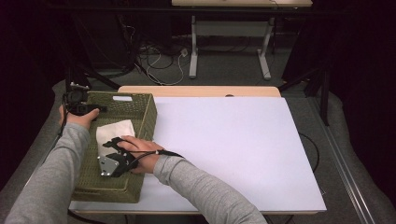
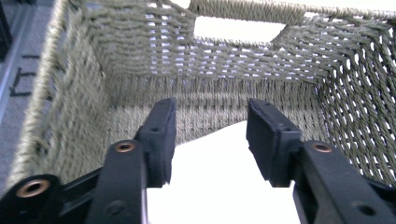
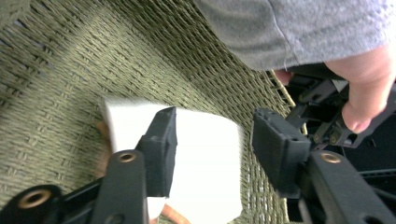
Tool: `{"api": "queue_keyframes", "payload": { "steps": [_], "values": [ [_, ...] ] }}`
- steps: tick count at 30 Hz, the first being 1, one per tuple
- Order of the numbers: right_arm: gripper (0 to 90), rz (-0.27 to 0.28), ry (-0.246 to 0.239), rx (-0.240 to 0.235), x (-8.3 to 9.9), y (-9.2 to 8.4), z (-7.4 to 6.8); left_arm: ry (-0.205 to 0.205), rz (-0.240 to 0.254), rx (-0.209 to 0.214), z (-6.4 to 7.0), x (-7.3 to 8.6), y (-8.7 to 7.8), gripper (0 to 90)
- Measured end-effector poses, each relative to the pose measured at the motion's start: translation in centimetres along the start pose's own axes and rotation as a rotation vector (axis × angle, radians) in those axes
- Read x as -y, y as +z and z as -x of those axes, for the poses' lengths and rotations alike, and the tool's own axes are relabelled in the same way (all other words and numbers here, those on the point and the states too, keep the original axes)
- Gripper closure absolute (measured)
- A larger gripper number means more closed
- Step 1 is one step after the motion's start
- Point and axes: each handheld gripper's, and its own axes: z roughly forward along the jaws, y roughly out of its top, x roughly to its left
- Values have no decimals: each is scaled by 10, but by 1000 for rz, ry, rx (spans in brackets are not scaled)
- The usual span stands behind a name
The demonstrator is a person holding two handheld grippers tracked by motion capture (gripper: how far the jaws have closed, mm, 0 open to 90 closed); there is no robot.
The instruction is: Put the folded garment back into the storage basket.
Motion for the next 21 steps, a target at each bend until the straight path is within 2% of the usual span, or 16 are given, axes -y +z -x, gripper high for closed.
{"api": "queue_keyframes", "payload": {
  "steps": [5,8,11,13,14,15,17,19,21],
  "values": [
    [415,5,28,32,2,-11,2,4,24,36,8,0,-3,417],
    [367,16,26,55,3,-18,3,33,47,42,17,0,-5,362],
    [367,15,68,59,6,-27,6,44,76,63,26,1,-9,335],
    [365,21,85,64,9,-33,7,59,81,74,32,2,-13,333],
    [364,26,110,65,10,-36,7,59,81,74,32,2,-13,334],
    [364,30,140,63,13,-40,8,84,86,96,38,4,-17,334],
    [347,27,183,71,17,-46,8,112,89,96,44,6,-21,334],
    [316,21,211,94,21,-52,9,125,101,116,50,7,-27,329],
    [316,22,235,84,25,-57,10,132,104,143,55,8,-31,328]
  ]
}}
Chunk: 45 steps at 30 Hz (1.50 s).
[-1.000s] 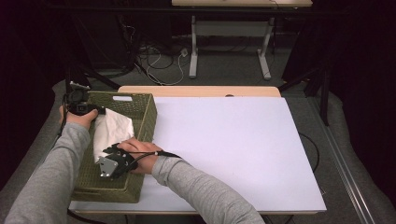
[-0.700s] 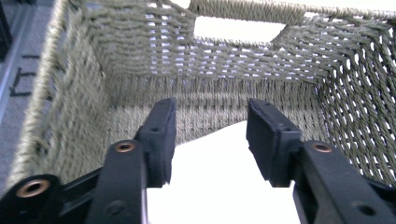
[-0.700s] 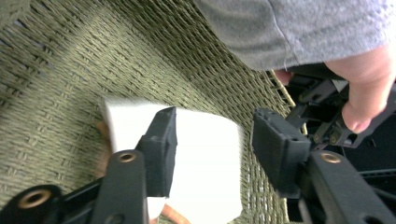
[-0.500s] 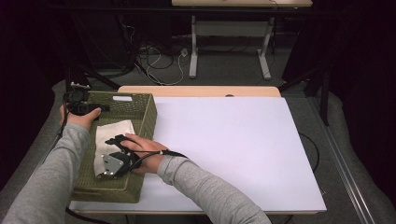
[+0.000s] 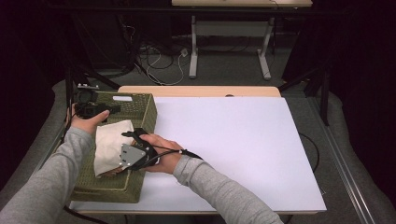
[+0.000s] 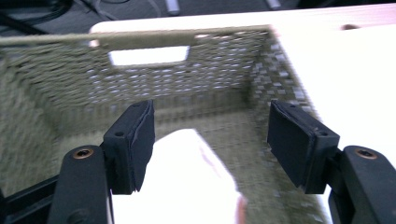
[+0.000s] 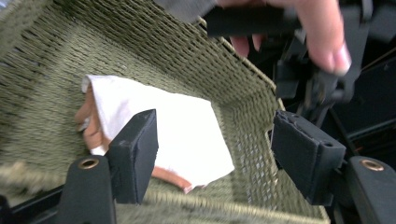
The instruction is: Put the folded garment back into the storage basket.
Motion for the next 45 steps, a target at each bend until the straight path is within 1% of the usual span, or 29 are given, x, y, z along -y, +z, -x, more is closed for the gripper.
{"api": "queue_keyframes", "payload": {
  "steps": [2,5,8,10,11,12,15,16,17,18,20,21,23,25,26,27,28,30,31,32,33,34,36,38,40,41,42,43,45],
  "values": [
    [315,-3,17,7,5,-5,2,5,23,35,6,1,-2,341],
    [298,-2,50,17,12,-13,5,8,31,41,12,2,-5,341],
    [289,-13,108,2,17,-20,7,-30,26,71,15,4,-6,341],
    [280,-18,163,-2,21,-25,8,-34,19,75,18,6,-8,329],
    [280,-18,163,-2,21,-25,8,-34,19,75,18,6,-8,306],
    [249,-11,215,-8,26,-31,9,-34,21,75,19,6,-8,296],
    [221,-11,270,4,34,-39,14,-28,23,67,25,9,-11,258],
    [207,-11,270,4,34,-39,14,-28,32,68,28,10,-11,258],
    [170,-11,321,16,39,-44,18,-31,43,79,33,11,-14,236],
    [163,-10,348,16,42,-47,20,-31,43,79,33,11,-14,224],
    [151,-1,397,22,48,-54,25,-29,72,90,42,15,-17,201],
    [151,-1,425,24,50,-57,27,-24,70,95,45,17,-17,189],
    [146,-1,469,25,56,-63,30,-26,66,100,49,20,-18,152],
    [136,-3,504,16,63,-69,33,-30,75,102,52,22,-18,146],
    [127,-10,522,18,66,-74,34,-28,78,124,59,26,-19,130],
    [127,-10,522,18,66,-74,34,-28,78,124,59,26,-19,101],
    [98,-22,550,25,72,-80,36,-25,78,141,65,28,-20,74],
    [89,-23,562,29,74,-83,37,-17,84,150,69,30,-21,64],
    [47,-32,597,34,81,-91,39,-13,88,154,72,31,-21,58],
    [33,-36,614,37,84,-94,40,5,85,153,79,33,-22,50],
    [14,-44,630,40,87,-97,40,5,85,153,79,33,-22,39],
    [1,-46,638,47,90,-100,41,9,95,157,87,35,-22,28],
    [0,-58,664,52,96,-107,43,11,98,162,91,35,-22,9],
    [0,-61,695,60,102,-115,44,28,97,168,103,38,-23,3],
    [0,-59,718,71,107,-121,45,31,97,172,106,38,-23,3],
    [0,-59,731,76,109,-125,45,32,98,182,111,39,-22,3],
    [0,-59,731,76,109,-125,45,39,95,188,115,40,-22,3],
    [0,-54,741,96,112,-132,45,52,97,196,123,42,-21,3],
    [0,-52,744,95,115,-139,45,67,99,203,129,43,-20,2]
  ]
}}
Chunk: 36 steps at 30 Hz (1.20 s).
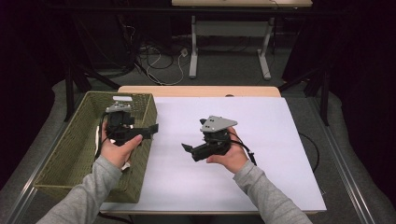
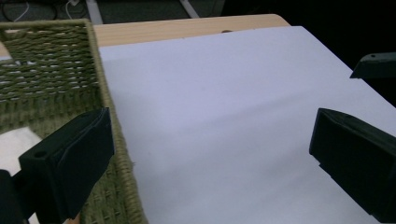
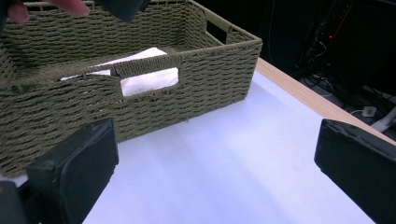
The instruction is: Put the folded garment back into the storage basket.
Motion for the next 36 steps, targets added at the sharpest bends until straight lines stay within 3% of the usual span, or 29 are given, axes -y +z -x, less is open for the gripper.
{"api": "queue_keyframes", "payload": {
  "steps": [4,6,8,11,17,22,25,30,36],
  "values": [
    [0,25,-7,-2,5,-14,2,22,7,36,11,4,5,2],
    [0,24,-3,21,8,-21,1,39,31,77,21,7,8,2],
    [0,30,-1,27,9,-24,2,41,34,85,25,8,9,2],
    [0,29,17,55,14,-37,6,49,41,120,39,12,16,2],
    [0,24,77,88,25,-52,15,55,44,165,55,21,25,2],
    [0,12,130,124,46,-68,24,81,57,198,70,32,33,2],
    [0,15,148,149,58,-77,28,76,72,228,76,38,36,2],
    [0,11,163,170,73,-88,31,103,72,221,82,53,47,2],
    [0,3,192,187,92,-95,35,109,62,249,80,66,61,3]
  ]
}}
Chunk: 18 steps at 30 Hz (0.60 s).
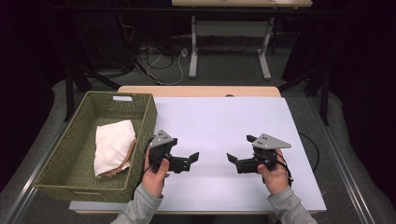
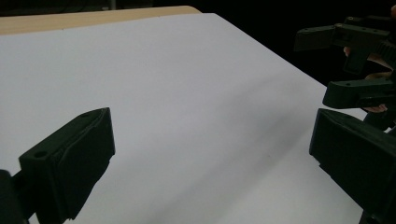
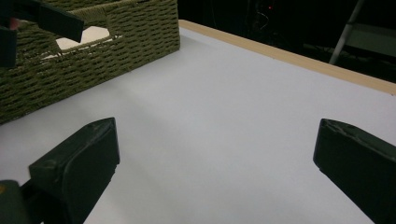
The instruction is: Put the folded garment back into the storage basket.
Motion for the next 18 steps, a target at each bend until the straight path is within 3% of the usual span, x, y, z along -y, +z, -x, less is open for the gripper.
{"api": "queue_keyframes", "payload": {
  "steps": [11,14,18],
  "values": [
    [10,-13,48,27,24,-3,16,-4,-26,46,-14,25,16,6],
    [26,-31,61,42,31,0,22,-32,-33,80,-17,32,20,6],
    [26,-57,98,59,41,4,28,-47,-30,82,-22,37,22,6]
  ]
}}
